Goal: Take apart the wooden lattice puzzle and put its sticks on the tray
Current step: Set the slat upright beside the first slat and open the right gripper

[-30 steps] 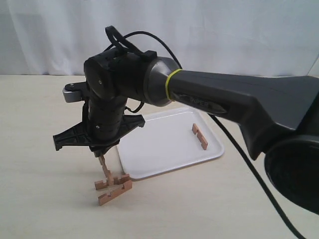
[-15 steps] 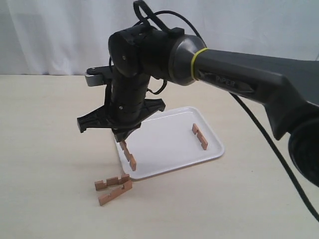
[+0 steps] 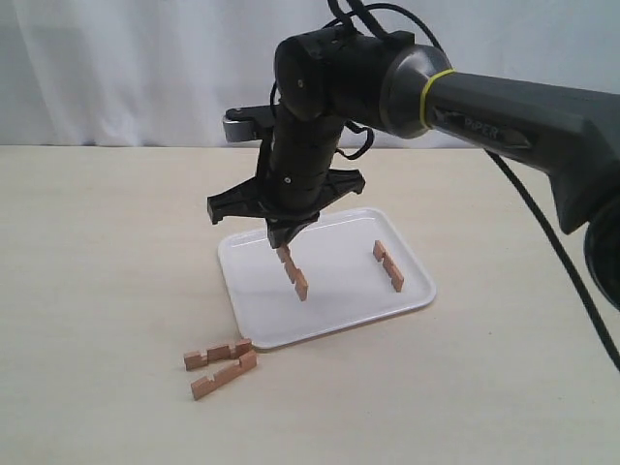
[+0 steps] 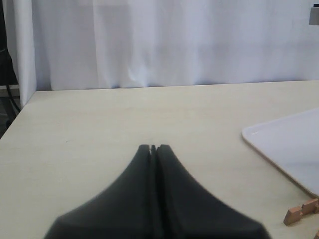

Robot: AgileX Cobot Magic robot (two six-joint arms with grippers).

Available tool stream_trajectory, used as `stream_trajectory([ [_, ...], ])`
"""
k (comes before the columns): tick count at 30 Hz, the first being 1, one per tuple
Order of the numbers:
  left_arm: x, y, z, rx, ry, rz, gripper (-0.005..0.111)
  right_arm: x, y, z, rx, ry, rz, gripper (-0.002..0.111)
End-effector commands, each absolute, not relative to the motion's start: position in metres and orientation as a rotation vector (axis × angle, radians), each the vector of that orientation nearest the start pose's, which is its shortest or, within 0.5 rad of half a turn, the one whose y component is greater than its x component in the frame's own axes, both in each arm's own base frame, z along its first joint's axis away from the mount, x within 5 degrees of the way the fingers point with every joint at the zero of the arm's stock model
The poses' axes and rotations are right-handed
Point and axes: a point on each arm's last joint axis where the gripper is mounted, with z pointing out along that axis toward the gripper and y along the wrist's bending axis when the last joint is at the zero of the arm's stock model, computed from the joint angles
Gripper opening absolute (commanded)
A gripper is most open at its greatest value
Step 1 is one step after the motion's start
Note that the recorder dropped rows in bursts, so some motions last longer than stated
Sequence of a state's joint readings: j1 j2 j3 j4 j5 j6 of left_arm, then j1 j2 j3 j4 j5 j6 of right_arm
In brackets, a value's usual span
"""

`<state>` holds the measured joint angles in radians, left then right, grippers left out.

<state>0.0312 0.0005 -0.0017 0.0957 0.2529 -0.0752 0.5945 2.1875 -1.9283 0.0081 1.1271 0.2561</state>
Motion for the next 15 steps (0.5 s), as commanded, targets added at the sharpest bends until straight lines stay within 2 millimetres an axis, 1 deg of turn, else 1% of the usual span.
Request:
stream_trajectory([
  [1, 0.055, 0.003, 0.191, -0.022, 1.725, 0.048, 0.000, 0.399, 0.246, 0.228, -0.481, 2.837, 0.152, 0.004],
  [5, 0.055, 0.003, 0.191, -0.022, 1.725, 0.048, 0.000, 0.405, 0.232, 0.227, -0.502, 2.856, 0.143, 0.004],
  [9, 0.055, 0.003, 0.191, -0.022, 1.725, 0.048, 0.000, 0.412, 0.220, 0.227, -0.481, 2.858, 0.140, 0.004],
  [12, 0.055, 0.003, 0.191, -0.022, 1.725, 0.048, 0.000, 0.419, 0.210, 0.224, -0.493, 2.846, 0.129, 0.004],
  [15, 0.055, 0.003, 0.191, -0.022, 1.725, 0.048, 0.000, 0.427, 0.200, 0.217, -0.459, 2.851, 0.120, 0.004],
])
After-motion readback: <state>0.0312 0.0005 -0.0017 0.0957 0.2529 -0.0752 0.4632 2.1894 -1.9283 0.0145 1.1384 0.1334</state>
